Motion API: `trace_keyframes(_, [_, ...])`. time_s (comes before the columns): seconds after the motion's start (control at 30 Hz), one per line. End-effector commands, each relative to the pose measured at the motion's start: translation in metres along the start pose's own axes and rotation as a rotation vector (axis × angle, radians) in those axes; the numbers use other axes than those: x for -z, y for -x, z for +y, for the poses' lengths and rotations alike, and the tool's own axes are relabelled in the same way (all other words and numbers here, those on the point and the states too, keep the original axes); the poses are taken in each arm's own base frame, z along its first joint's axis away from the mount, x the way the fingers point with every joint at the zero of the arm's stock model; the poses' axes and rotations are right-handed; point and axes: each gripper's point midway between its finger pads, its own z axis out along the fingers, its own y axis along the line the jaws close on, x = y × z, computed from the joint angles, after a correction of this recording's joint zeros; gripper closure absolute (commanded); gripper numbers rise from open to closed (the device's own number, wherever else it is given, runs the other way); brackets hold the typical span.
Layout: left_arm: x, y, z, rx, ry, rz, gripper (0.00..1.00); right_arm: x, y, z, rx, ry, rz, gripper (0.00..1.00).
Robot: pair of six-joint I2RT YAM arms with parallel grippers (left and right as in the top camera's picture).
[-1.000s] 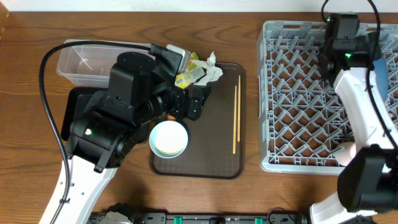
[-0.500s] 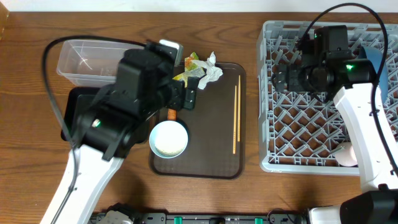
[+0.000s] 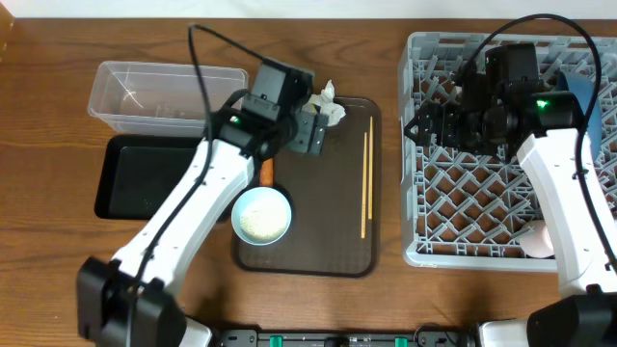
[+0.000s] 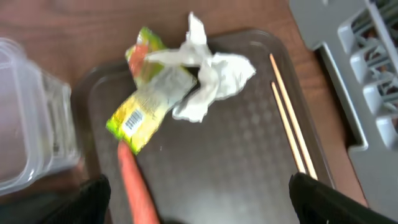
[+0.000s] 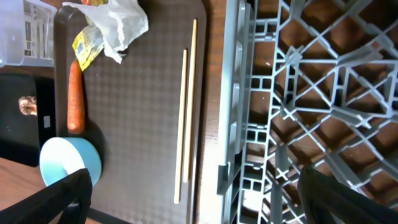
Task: Sort waste into correct bins and load items into the dishwasher rack
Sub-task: 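Grasp the white tissue with the left gripper and drop it into the clear bin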
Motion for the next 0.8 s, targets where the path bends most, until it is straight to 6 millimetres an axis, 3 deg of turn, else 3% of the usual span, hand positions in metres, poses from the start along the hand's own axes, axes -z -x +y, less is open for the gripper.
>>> trace_keyframes(0.0, [-0.032,-0.006,0.003,-0.055,0.009,0.037,0.09,0.003,0.000,0.006,-0.031,0.020,-0.002,0.02])
trace_keyframes(0.13, [-0.079,-0.004,0.004,-0.062,0.008,0.026,0.15,0.003,-0.003,0.006,-0.042,0.018,0.009,0.03])
trace_keyframes(0.23, [-0.103,-0.003,0.004,-0.062,0.006,0.012,0.16,0.003,-0.006,0.005,-0.045,0.015,0.018,0.03])
trace_keyframes(0.33, [-0.121,0.000,-0.004,-0.064,-0.042,-0.013,0.17,0.003,-0.009,0.004,-0.050,0.011,0.033,0.04])
trace_keyframes(0.4, [-0.129,0.004,-0.007,-0.067,-0.053,-0.035,0.25,0.003,-0.010,0.004,-0.051,0.011,0.036,0.04])
trace_keyframes(0.53, [-0.148,0.002,-0.011,-0.074,-0.059,-0.049,0.31,0.003,-0.011,0.004,-0.052,0.010,0.039,0.07])
trace_keyframes(0.6, [-0.154,0.000,-0.012,-0.076,-0.061,-0.049,0.41,0.003,-0.011,0.004,-0.053,0.010,0.041,0.08])
trace_keyframes(0.67, [-0.156,-0.001,-0.012,-0.074,-0.061,-0.047,0.66,0.003,-0.012,0.004,-0.054,0.009,0.043,0.09])
trace_keyframes(0.77, [-0.148,0.004,-0.013,-0.070,-0.061,-0.055,0.94,0.003,-0.013,0.003,-0.055,0.008,0.047,0.09])
